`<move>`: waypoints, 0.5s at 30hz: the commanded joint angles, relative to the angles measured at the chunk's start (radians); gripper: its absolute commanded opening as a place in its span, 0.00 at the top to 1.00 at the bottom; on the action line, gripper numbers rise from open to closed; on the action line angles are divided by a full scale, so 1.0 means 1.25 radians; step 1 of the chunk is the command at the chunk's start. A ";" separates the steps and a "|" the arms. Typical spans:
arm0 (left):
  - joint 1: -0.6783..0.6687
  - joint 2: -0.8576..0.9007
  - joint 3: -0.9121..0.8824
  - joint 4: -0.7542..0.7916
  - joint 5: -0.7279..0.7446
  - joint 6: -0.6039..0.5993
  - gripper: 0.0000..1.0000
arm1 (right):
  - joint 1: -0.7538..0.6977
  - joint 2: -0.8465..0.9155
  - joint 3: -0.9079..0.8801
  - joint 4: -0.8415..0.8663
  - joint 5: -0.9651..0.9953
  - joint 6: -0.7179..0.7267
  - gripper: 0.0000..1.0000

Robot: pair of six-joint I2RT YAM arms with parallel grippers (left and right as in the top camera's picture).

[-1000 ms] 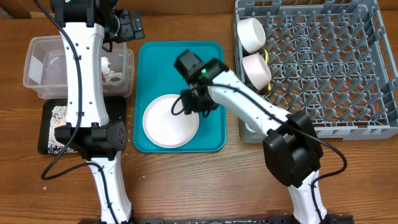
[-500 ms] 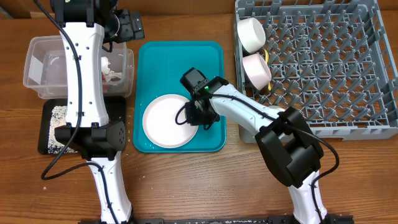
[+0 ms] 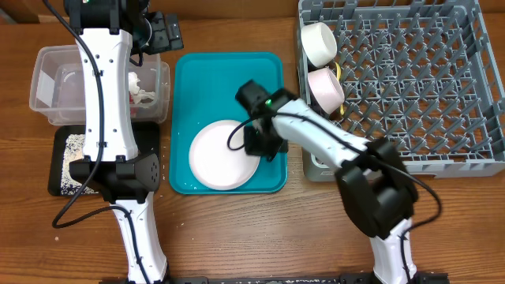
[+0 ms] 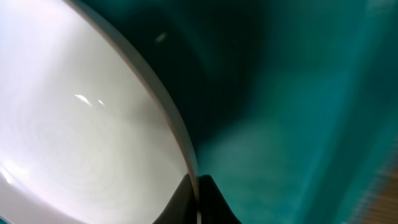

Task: Sort waste into correct bins and load items into the dishwasher
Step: 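Grasp the white plate rim with the right gripper and lift, then carry the white plate into the dish rack and stand it upright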

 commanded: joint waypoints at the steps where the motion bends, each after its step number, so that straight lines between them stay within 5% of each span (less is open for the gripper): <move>1: 0.004 -0.008 -0.002 0.002 0.007 -0.005 0.00 | -0.046 -0.144 0.104 -0.044 0.146 -0.026 0.96; 15: 0.004 -0.008 -0.002 0.002 0.007 -0.005 0.00 | -0.228 -0.292 0.220 -0.069 0.878 -0.048 0.96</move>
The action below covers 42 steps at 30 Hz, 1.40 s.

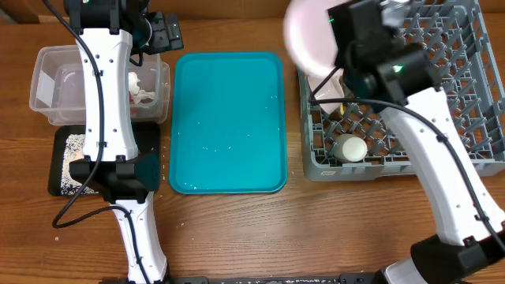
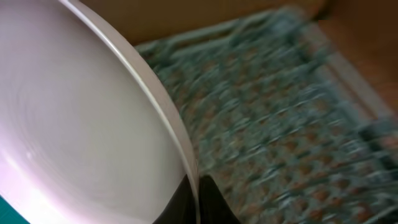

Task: Sort waste into correct bins and load items into the dishwasher
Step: 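Carry the white plate into the dish rack and stand it upright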

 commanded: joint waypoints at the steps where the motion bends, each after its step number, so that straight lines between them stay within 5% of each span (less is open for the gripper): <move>1: 0.004 -0.008 -0.002 0.002 0.007 -0.005 0.00 | -0.036 0.047 -0.006 0.031 0.248 -0.025 0.96; 12: 0.004 -0.008 -0.002 0.002 0.007 -0.005 0.00 | -0.164 0.191 -0.007 0.145 0.250 -0.069 0.96; 25: 0.004 -0.008 -0.002 0.002 0.007 -0.005 0.00 | -0.162 0.301 -0.007 0.148 0.244 -0.063 0.96; 37: 0.004 -0.008 -0.002 0.002 0.007 -0.005 0.00 | -0.144 0.302 -0.011 0.115 0.055 -0.063 0.95; 40: 0.004 -0.008 -0.002 0.002 0.007 -0.005 0.00 | -0.140 0.300 -0.009 0.114 0.055 -0.063 0.68; 42: 0.004 -0.008 -0.002 0.002 0.007 -0.005 0.00 | -0.139 0.292 -0.004 0.106 0.055 -0.063 0.24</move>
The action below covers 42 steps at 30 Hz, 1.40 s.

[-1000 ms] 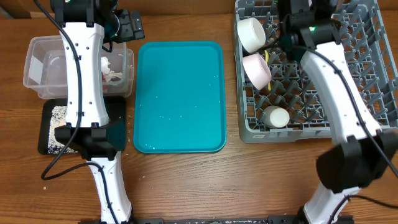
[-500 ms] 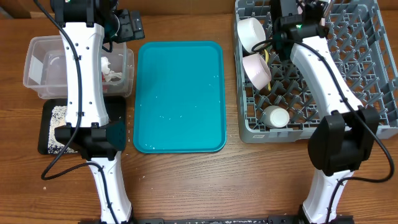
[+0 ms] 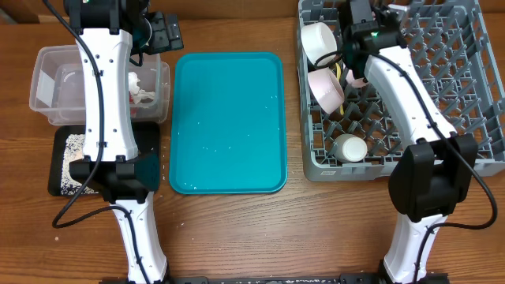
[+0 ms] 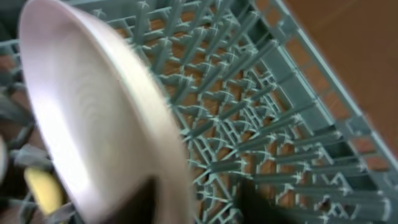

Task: Sort waste into correct bins and load items into the dishwasher
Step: 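Carry the white plate into the dish rack and stand it upright, then release the plate and pull the right gripper back toward the front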

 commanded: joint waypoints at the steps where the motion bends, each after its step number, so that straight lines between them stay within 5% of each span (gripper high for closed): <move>1: 0.004 -0.008 -0.002 0.002 0.007 -0.005 0.00 | 0.012 -0.018 0.011 -0.013 -0.022 0.001 0.15; 3: 0.004 -0.008 -0.002 0.002 0.007 -0.005 0.00 | 0.012 -0.041 0.028 -0.034 -0.022 0.001 0.06; 8: 0.004 -0.008 -0.002 0.002 0.007 -0.005 0.00 | 0.016 -0.135 0.089 -0.117 -0.022 0.001 0.00; 15: 0.004 -0.008 -0.002 0.002 0.007 -0.005 0.00 | 0.056 -0.313 0.156 -0.319 -0.048 0.000 0.00; 21: 0.004 -0.008 -0.002 0.002 0.007 -0.005 0.00 | 0.095 -0.452 0.156 -0.417 -0.292 -0.003 0.00; 26: 0.004 -0.008 -0.002 0.002 0.007 -0.005 0.00 | 0.096 -0.505 0.154 -0.533 -0.323 -0.004 0.00; 37: 0.004 -0.008 -0.002 0.002 0.007 -0.005 0.00 | 0.086 -0.570 0.126 -0.519 -0.318 -0.036 0.00; 42: 0.004 -0.008 -0.002 0.002 0.007 -0.005 0.01 | 0.040 -0.680 -0.011 -0.348 -0.338 -0.099 0.00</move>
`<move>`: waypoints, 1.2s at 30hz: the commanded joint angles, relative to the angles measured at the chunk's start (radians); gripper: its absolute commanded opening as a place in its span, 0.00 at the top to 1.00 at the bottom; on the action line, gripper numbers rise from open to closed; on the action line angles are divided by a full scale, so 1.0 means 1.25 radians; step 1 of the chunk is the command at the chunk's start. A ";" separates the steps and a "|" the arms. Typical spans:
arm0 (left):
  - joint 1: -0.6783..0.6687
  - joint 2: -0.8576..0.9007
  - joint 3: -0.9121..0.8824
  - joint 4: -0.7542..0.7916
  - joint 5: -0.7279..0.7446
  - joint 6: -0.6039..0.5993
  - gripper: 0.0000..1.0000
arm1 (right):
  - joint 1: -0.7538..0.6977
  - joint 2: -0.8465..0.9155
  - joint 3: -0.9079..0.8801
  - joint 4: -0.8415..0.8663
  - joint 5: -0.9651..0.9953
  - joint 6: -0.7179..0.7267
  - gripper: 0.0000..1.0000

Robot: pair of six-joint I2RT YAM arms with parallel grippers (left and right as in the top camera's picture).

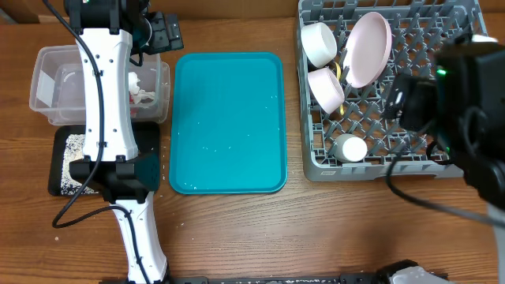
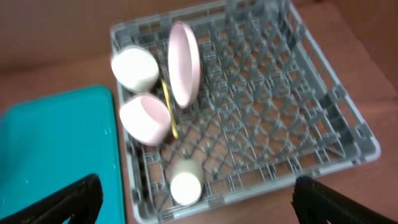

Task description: Sort waste into correct bins and load items into the dishwasher

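A pink-white plate (image 1: 368, 49) (image 2: 185, 63) stands on edge in the back left of the grey dishwasher rack (image 1: 465, 118) (image 2: 298, 118), next to a white cup (image 2: 134, 68), a pink bowl (image 2: 145, 118) and a yellow utensil (image 2: 168, 106). Another white cup (image 2: 185, 183) lies near the rack's front. My right gripper (image 2: 196, 202) hangs high above the rack's front edge, open wide, with nothing between its fingers (image 2: 68, 202). The right arm (image 1: 450, 102) shows blurred in the overhead view. My left gripper (image 1: 162, 31) sits at the back beside the clear bin, its jaws unreadable.
The teal tray (image 1: 229, 122) holds only a few droplets. A clear plastic bin (image 1: 55, 87) with white scraps stands at the left. In front of it lies a black tray (image 1: 67, 162) with crumbs. The left arm (image 1: 106, 95) stretches over both.
The plate was in my right gripper at the rack's back left. Now it stands there on its own. The gripper has opened and sits much higher, over the rack's front.
My right gripper was shut on the plate's rim on the teal tray. Then it held the plate in the air over the rack's corner, the tray bare. Later the plate was down among the pegs, and now it stands released. The left arm stayed put.
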 commanded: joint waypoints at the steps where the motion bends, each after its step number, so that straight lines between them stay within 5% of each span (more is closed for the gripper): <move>1: 0.004 -0.008 -0.002 0.002 0.007 -0.005 0.00 | -0.044 -0.103 -0.113 0.098 -0.033 -0.062 0.00; 20: 0.004 -0.008 -0.002 0.002 0.007 -0.005 0.00 | -0.168 -0.866 -1.277 0.949 -0.187 -0.100 0.00; 27: 0.004 -0.008 -0.002 0.002 0.007 -0.005 0.00 | -0.208 -0.980 -1.481 1.085 -0.278 -0.100 0.00; 36: 0.004 -0.008 -0.002 0.002 0.007 -0.005 0.00 | -0.208 -1.063 -1.577 1.135 -0.323 -0.094 0.00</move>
